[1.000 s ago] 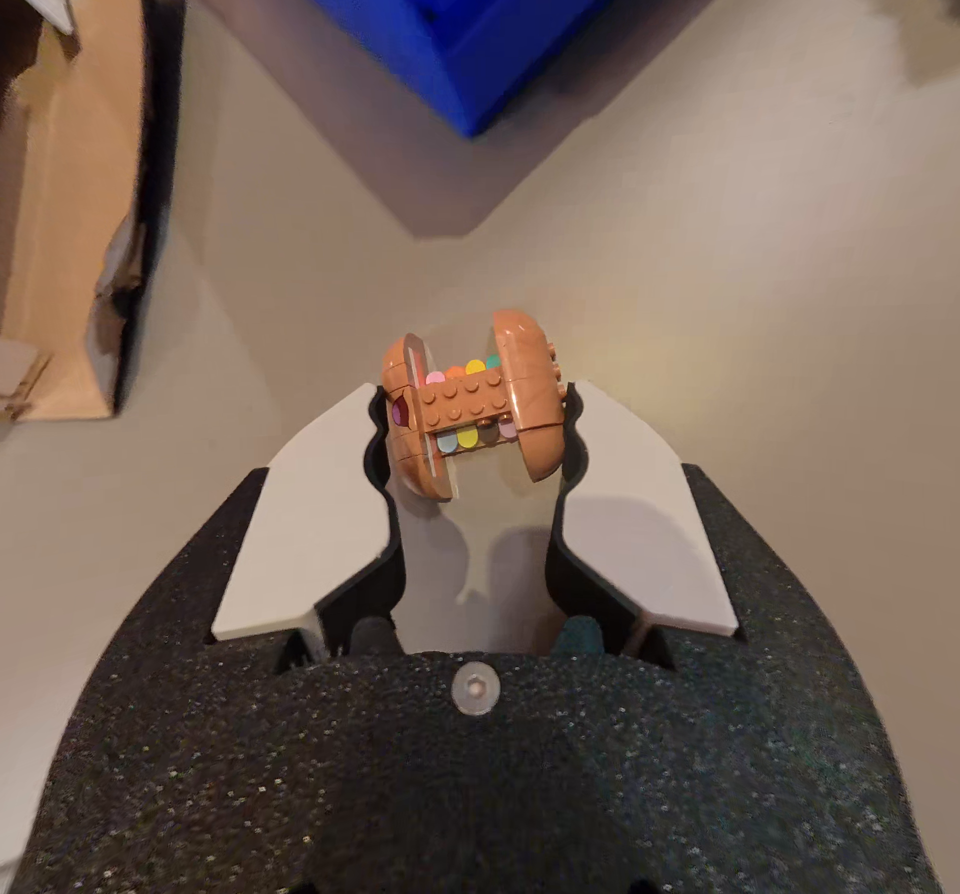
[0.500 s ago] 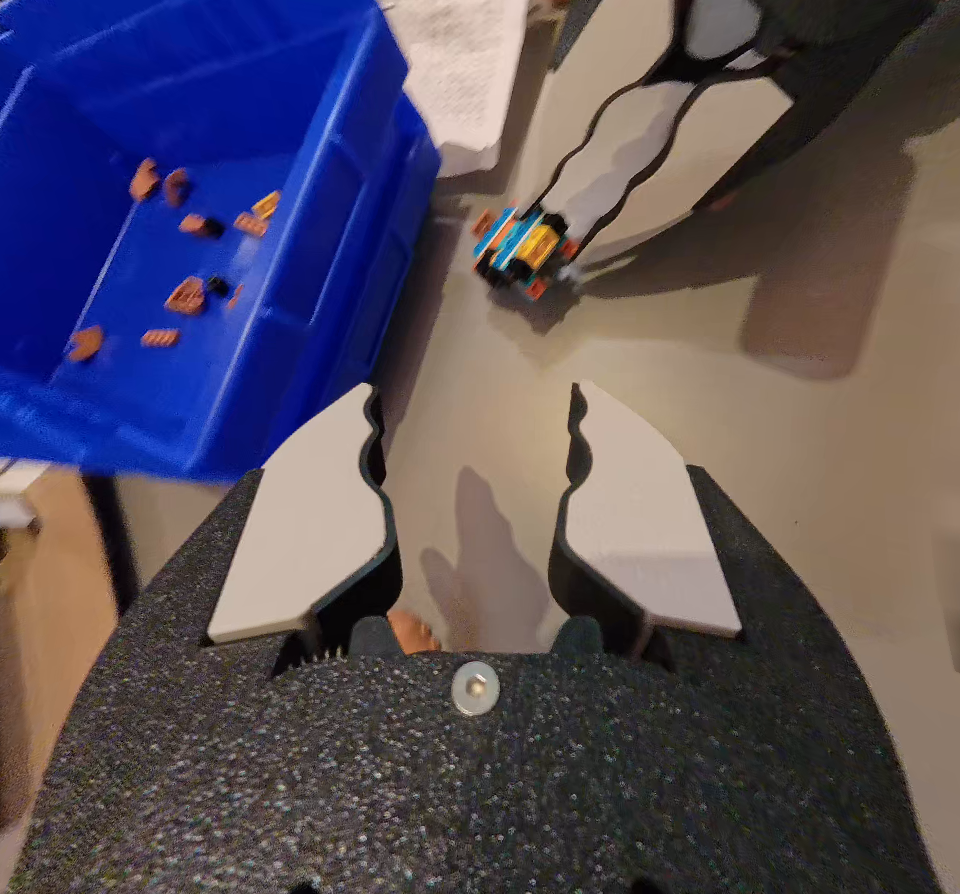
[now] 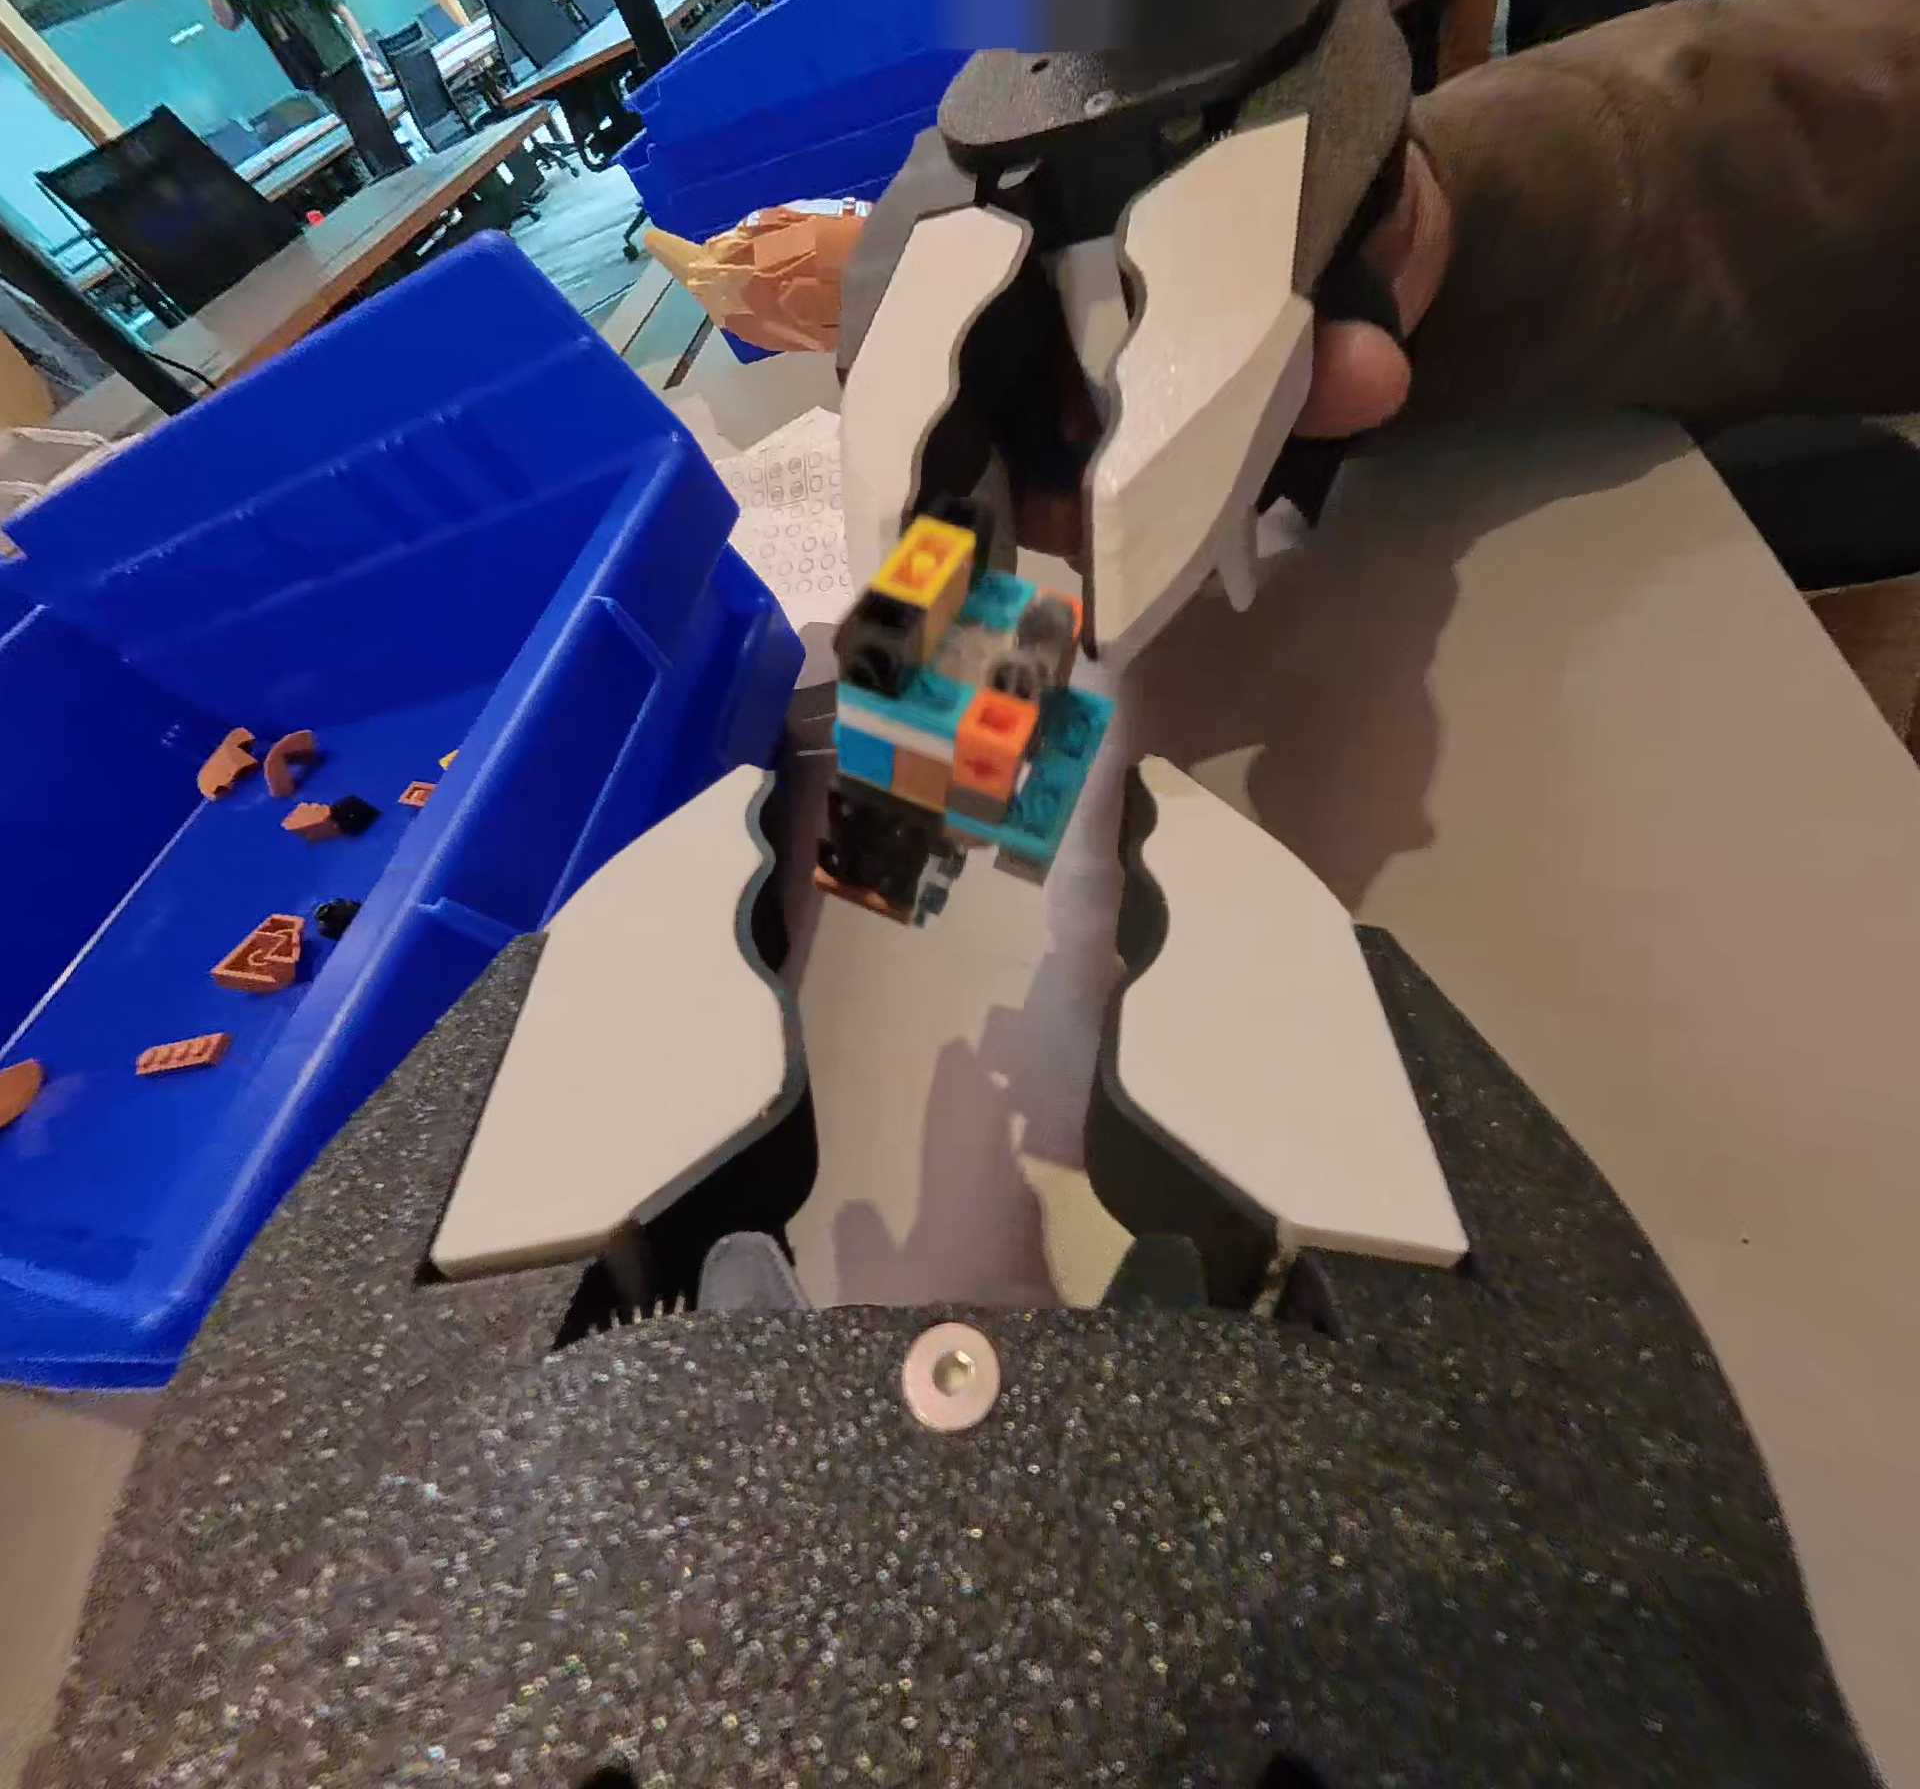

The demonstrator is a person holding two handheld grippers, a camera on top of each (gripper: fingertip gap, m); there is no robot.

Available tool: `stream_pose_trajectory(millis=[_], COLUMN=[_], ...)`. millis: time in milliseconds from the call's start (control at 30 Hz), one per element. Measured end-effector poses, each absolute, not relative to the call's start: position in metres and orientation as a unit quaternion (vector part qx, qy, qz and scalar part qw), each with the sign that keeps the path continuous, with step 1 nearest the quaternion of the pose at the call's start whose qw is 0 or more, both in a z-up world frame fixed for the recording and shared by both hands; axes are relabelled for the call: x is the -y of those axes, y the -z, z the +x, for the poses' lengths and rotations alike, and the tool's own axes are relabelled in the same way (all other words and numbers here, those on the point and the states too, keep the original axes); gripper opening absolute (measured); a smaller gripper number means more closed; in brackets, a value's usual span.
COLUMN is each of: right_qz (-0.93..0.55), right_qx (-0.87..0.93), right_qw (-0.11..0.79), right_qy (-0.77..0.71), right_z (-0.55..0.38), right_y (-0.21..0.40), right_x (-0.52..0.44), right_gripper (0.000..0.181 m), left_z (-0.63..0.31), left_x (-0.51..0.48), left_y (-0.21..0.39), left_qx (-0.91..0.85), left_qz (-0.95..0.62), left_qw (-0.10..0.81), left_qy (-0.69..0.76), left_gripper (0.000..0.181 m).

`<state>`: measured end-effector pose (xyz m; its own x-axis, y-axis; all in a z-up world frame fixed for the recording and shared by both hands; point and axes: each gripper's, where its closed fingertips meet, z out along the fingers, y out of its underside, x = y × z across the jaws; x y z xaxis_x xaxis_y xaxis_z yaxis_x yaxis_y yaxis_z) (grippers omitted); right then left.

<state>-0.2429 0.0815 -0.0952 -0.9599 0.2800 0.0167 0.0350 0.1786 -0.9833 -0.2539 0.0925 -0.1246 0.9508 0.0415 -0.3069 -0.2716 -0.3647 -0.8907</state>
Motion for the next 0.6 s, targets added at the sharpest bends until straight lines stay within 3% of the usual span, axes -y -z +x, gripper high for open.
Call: stream_pose_trajectory(millis=[133,300,600], right_qz=[-0.111,-0.126,-0.127], right_qx=[0.715,0.696,0.706], right_qw=[0.080,0.054,0.065], right_qy=[-0.685,-0.705,-0.694], right_z=[-0.242,-0.242,-0.244], right_y=[0.078,0.078,0.087], right_x=[-0.087,-0.086,-0.082], right_gripper=[0.029,0.029,0.030], left_z=[-0.250,-0.247,-0.246], left_x=[-0.094,-0.095,-0.096], left_y=[0.113,0.097,0.107], left_qx=[-0.063,-0.047,-0.062], left_qz=[-0.789,-0.754,-0.783], left_qw=[0.600,0.650,0.611], left_qy=[-0.113,-0.083,-0.099], left_gripper=[0.050,0.051,0.040])
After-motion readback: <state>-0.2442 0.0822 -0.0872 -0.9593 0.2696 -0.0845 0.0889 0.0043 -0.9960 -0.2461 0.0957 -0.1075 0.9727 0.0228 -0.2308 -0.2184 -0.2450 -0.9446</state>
